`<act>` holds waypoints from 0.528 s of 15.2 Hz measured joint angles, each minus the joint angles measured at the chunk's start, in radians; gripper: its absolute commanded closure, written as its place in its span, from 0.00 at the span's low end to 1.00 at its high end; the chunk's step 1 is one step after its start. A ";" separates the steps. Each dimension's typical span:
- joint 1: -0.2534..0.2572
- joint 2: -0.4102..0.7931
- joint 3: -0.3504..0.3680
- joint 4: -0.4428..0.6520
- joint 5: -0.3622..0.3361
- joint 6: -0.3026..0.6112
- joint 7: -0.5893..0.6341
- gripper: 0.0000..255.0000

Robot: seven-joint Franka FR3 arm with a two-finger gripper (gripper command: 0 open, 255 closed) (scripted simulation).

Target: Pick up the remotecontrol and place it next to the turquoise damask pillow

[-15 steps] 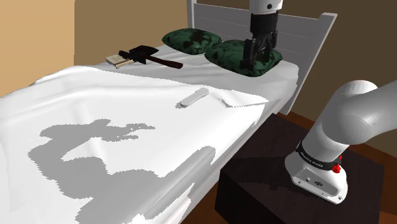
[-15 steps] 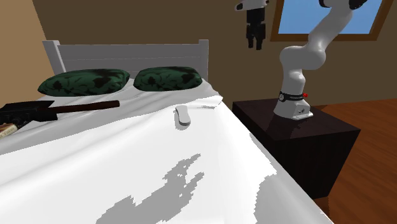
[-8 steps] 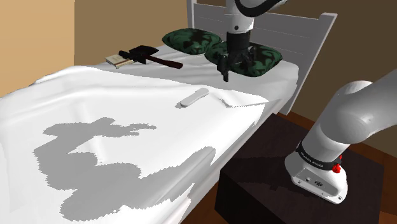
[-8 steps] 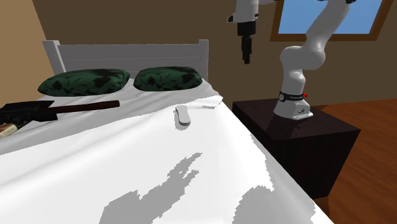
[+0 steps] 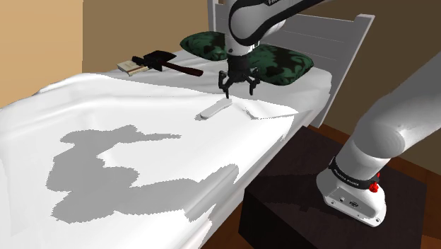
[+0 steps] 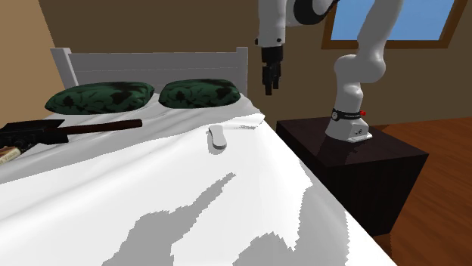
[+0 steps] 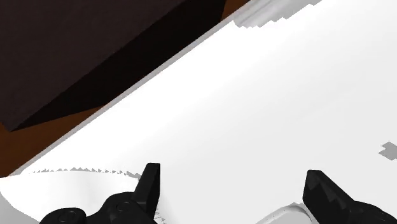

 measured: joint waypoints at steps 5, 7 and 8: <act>-0.033 0.195 0.026 0.097 -0.055 0.111 0.216 0.00; -0.037 0.266 0.027 0.126 -0.081 0.157 0.304 0.00; -0.040 0.304 0.023 0.155 -0.096 0.168 0.344 0.00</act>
